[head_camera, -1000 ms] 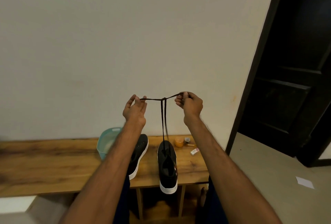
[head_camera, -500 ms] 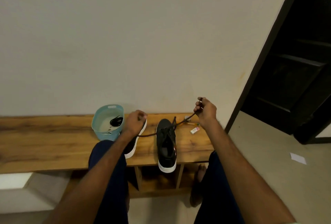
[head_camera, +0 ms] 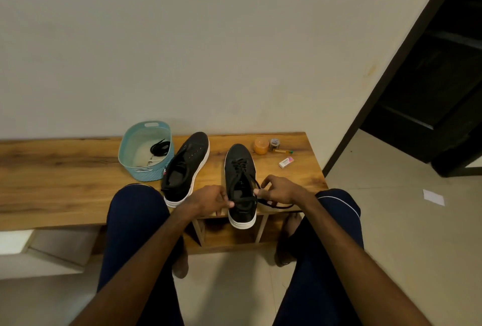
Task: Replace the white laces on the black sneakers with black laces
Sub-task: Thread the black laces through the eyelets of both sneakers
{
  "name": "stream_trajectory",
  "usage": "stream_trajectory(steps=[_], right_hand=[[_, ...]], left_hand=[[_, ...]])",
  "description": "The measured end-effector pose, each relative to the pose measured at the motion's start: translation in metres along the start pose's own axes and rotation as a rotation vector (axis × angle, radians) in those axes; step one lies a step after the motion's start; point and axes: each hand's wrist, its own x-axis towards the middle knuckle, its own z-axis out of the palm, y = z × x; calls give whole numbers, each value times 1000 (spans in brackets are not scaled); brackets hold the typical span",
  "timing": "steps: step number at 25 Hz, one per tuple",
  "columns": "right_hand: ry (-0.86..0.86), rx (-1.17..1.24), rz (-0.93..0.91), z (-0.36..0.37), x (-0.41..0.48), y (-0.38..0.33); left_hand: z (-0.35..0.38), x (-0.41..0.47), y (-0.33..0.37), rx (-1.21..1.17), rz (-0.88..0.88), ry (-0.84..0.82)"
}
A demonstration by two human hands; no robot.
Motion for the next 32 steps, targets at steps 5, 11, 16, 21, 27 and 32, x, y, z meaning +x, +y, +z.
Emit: stream_trajectory(steps=[5,11,16,21,27,32], right_hand=[[-288,150,-82,-8,-8,8],[94,662,-261,-35,-12,14],[438,1137,-135,-49,-2,17],[757,1329,179,-52,12,22],[681,122,162,-28,23,30],[330,-30,-75,11,31,-6]], left_hand=[[-23,-11,-8,-68,94,258],[-51,-16,-9,-1320,-24,583],[-66,-11,-22,-2066,53,650],[-58,9,-30,-723,-46,893],[-20,28,-22,463,-46,339],[-2,35,-9,336,70,428]])
